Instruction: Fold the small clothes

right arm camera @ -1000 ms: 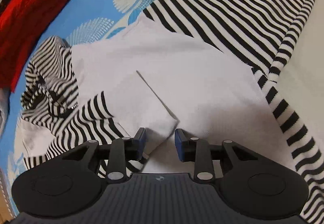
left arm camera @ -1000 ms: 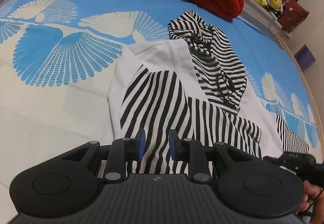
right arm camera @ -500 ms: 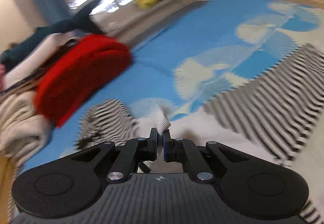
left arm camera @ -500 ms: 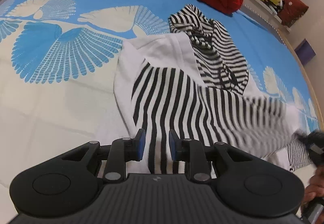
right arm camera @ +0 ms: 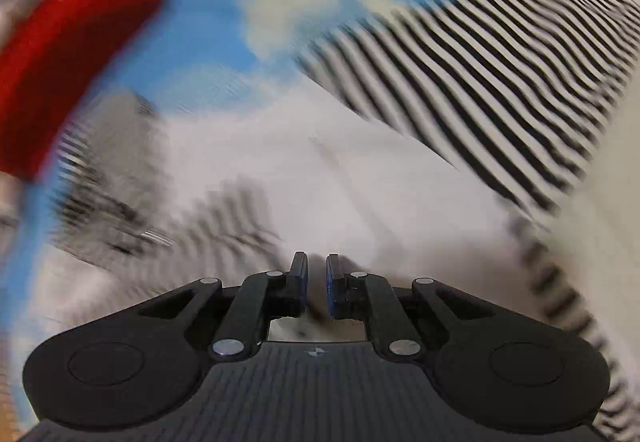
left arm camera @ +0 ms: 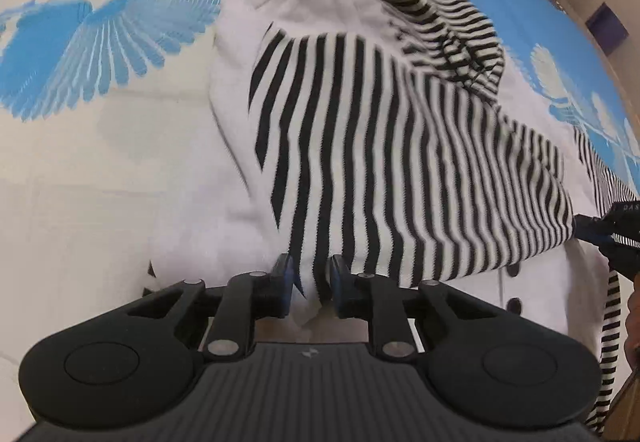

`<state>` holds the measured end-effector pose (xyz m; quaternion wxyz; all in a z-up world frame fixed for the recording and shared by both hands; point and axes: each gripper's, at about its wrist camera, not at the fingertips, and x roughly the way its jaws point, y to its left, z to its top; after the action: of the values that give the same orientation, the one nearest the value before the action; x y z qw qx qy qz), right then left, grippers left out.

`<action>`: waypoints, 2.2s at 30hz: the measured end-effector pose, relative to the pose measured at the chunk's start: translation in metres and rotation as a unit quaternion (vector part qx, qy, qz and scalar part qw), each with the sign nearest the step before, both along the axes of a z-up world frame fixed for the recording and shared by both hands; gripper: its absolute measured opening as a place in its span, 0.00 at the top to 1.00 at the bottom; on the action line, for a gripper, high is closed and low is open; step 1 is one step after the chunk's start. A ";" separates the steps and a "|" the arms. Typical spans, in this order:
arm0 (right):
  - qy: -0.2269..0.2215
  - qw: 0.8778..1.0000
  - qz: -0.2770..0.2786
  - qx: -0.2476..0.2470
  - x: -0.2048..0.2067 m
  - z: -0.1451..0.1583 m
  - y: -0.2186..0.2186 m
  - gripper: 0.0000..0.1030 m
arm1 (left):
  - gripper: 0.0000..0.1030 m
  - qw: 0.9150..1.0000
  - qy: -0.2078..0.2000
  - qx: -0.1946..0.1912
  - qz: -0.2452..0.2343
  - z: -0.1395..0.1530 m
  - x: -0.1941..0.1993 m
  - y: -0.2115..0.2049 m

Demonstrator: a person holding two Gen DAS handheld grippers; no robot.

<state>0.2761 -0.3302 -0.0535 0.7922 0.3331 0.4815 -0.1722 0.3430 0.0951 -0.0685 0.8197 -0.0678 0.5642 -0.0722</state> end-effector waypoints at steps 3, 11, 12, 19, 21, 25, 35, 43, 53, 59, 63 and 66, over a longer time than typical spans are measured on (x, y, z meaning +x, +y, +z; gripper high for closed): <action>-0.019 1.000 -0.003 0.005 -0.002 0.007 -0.004 0.89 | 0.73 0.999 -0.025 -0.019 -0.001 0.011 -0.001 -0.002; -0.021 1.000 0.002 -0.009 -0.006 0.021 -0.023 0.76 | 0.71 0.999 -0.036 0.012 -0.017 0.014 -0.004 -0.023; -0.030 1.000 0.003 -0.011 -0.010 0.026 -0.025 0.76 | 0.67 0.999 -0.043 0.011 -0.018 0.018 -0.004 -0.025; -0.095 0.994 0.008 -0.058 -0.021 0.059 -0.061 0.74 | 0.67 0.997 -0.067 0.028 -0.025 0.027 -0.002 -0.044; -0.101 0.993 -0.011 -0.065 -0.027 0.061 -0.082 0.74 | 0.67 0.997 -0.067 0.022 -0.026 0.028 -0.003 -0.046; -0.119 0.988 -0.051 -0.078 -0.046 0.064 -0.132 0.74 | 0.67 0.997 -0.065 0.019 -0.029 0.028 -0.003 -0.046; -0.109 0.974 -0.179 -0.090 -0.099 0.022 -0.259 0.74 | 0.66 0.998 -0.063 0.009 -0.028 0.029 -0.003 -0.047; -0.117 0.959 -0.257 -0.021 -0.118 -0.021 -0.308 0.74 | 0.66 0.998 -0.060 0.005 -0.026 0.028 -0.003 -0.045; -0.152 0.950 -0.273 -0.019 -0.105 -0.033 -0.315 0.76 | 0.66 0.998 -0.058 0.004 -0.020 0.026 -0.002 -0.039; -0.150 0.947 -0.281 -0.049 -0.101 -0.024 -0.307 0.95 | 0.66 0.998 -0.058 0.003 -0.011 0.028 -0.002 -0.030; -0.162 0.941 -0.278 -0.107 -0.093 0.004 -0.290 0.96 | 0.66 0.998 -0.059 -0.002 0.006 0.033 0.000 -0.019; -0.170 0.938 -0.238 -0.185 -0.076 0.037 -0.260 0.96 | 0.67 0.998 -0.060 -0.010 0.024 0.037 0.001 -0.006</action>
<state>0.2001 -0.5899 -0.0161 0.8458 0.3101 0.2059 -0.3822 0.3445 0.0891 -0.0319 0.8529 -0.0851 0.5114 -0.0616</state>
